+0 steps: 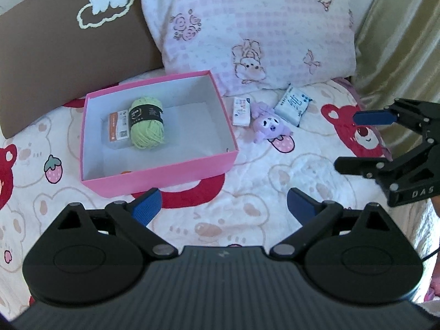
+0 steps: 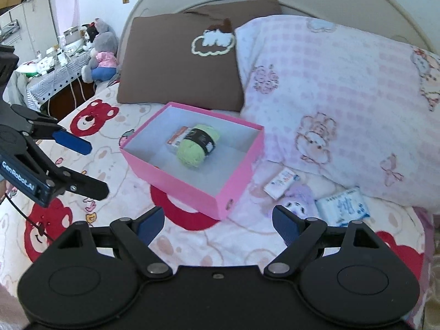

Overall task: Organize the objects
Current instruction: 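Withdraw the left gripper and move it toward the purple plush toy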

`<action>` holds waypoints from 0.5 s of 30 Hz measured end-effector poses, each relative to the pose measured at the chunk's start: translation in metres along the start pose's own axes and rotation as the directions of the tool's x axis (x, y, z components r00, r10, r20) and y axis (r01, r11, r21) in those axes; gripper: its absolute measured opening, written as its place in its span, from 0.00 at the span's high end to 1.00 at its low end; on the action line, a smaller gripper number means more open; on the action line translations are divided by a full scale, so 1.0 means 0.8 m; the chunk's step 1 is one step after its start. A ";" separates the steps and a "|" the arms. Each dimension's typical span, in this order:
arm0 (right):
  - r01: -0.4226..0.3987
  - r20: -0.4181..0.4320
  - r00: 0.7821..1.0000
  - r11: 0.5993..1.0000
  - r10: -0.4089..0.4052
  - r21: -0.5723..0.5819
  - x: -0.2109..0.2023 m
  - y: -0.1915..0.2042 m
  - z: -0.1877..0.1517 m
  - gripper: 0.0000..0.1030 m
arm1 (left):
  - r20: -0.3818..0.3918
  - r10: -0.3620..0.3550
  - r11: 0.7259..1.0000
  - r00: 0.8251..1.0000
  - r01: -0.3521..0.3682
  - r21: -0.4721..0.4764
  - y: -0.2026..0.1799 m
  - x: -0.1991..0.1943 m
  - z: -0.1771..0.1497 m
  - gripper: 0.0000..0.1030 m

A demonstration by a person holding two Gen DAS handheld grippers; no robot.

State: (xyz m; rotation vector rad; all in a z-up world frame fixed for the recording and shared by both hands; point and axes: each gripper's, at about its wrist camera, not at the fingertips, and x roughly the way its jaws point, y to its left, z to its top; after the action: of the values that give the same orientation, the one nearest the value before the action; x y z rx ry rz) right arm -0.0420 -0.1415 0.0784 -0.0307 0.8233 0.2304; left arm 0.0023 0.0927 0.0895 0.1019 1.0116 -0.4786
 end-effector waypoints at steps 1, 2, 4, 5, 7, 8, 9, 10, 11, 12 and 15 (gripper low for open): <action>0.004 0.002 1.000 1.000 -0.004 0.003 -0.003 -0.005 -0.004 0.14 | -0.004 -0.004 1.000 1.000 0.004 0.001 -0.003 0.001 -0.001 0.04; 0.006 0.005 1.000 1.000 -0.006 0.010 -0.006 -0.010 -0.008 0.14 | -0.010 -0.007 1.000 1.000 0.007 0.001 -0.006 0.003 -0.002 0.04; 0.010 0.005 1.000 1.000 -0.010 0.030 -0.012 -0.021 -0.018 0.14 | -0.020 -0.011 1.000 1.000 0.011 0.002 -0.011 0.007 -0.003 0.04; 0.010 0.003 1.000 0.999 -0.010 0.039 -0.013 -0.026 -0.022 0.14 | -0.026 -0.014 1.000 1.000 0.014 0.002 -0.014 0.009 -0.004 0.04; 0.014 -0.001 1.000 0.998 -0.014 0.053 -0.016 -0.036 -0.031 0.14 | -0.037 -0.026 1.000 0.999 0.026 0.001 -0.019 0.015 -0.006 0.04; 0.017 -0.003 1.000 0.998 -0.017 0.058 -0.017 -0.039 -0.035 0.14 | -0.038 -0.034 0.999 0.999 0.034 -0.003 -0.021 0.019 -0.006 0.04; 0.021 -0.007 1.000 0.998 -0.021 0.063 -0.019 -0.042 -0.039 0.14 | -0.042 -0.038 0.999 0.998 0.038 -0.009 -0.023 0.023 -0.006 0.04; 0.025 -0.010 1.000 0.997 -0.024 0.067 -0.019 -0.045 -0.043 0.14 | -0.050 -0.044 0.999 0.998 0.043 -0.017 -0.025 0.028 -0.006 0.04; 0.028 -0.010 1.000 0.997 -0.028 0.070 -0.021 -0.048 -0.046 0.14 | -0.055 -0.055 0.998 0.997 0.054 -0.021 -0.027 0.033 -0.006 0.04; 0.031 -0.009 1.000 0.997 -0.030 0.070 -0.022 -0.050 -0.049 0.14 | -0.056 -0.064 0.998 0.996 0.063 -0.027 -0.030 0.036 -0.006 0.04; 0.031 -0.007 1.000 0.997 -0.030 0.067 -0.026 -0.055 -0.056 0.14 | -0.061 -0.069 0.997 0.996 0.067 -0.038 -0.036 0.044 -0.004 0.04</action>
State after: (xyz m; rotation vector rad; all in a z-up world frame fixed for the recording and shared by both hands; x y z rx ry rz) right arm -0.0786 -0.1934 0.0599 0.0191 0.8360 0.1738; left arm 0.0024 0.0558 0.0620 0.0507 1.0872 -0.5222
